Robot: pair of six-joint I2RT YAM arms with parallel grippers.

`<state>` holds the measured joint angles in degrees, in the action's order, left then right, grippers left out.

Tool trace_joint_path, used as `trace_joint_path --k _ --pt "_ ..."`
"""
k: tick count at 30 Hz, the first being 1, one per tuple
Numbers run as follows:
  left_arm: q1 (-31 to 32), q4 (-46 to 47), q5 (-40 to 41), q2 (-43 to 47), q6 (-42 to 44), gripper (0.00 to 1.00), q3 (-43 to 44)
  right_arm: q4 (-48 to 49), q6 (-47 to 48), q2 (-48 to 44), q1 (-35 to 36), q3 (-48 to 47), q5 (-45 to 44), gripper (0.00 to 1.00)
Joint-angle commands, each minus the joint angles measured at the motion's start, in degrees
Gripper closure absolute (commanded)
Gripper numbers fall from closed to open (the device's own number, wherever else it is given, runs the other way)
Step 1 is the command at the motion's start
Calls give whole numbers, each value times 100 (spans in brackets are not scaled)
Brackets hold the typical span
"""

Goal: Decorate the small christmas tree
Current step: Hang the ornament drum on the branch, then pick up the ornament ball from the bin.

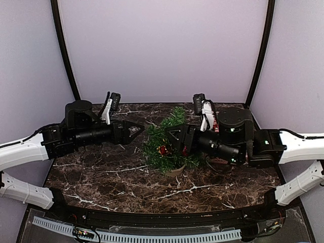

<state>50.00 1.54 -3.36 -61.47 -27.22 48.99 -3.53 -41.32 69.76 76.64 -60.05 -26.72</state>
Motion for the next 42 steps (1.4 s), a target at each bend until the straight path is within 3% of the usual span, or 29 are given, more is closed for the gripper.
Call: trace_joint_path --k 1,8,15,24,28,33,37,42 --pt "-86 -357 -35 163 81 6 130 -430 472 -337 59 -189 -564 37" --pt "-1077 -848 -1127 140 161 5 251 -1929 392 -959 -331 -533 -1417 32" --pt "-1913 -1716 -1332 -126 895 4 772 -2584 551 -965 -1920 -601 -585 32" --pt "-3167 -1818 -1804 -384 1363 4 831 -1839 1161 -661 -4703 48 1146 31" --pt "-3756 -1599 -1888 -336 1510 4 685 -1788 1389 -94 -5544 164 1577 34" --pt "-4473 -1366 -1781 -317 1540 4 484 -1806 1768 778 -5984 97 1562 38" --pt "-4557 -1499 -1375 -246 1787 4 519 -2031 2167 1587 -6143 -196 1563 49" --pt "-4577 -1574 -1070 -182 1949 4 478 -1811 2651 2246 -6116 -537 2543 54"
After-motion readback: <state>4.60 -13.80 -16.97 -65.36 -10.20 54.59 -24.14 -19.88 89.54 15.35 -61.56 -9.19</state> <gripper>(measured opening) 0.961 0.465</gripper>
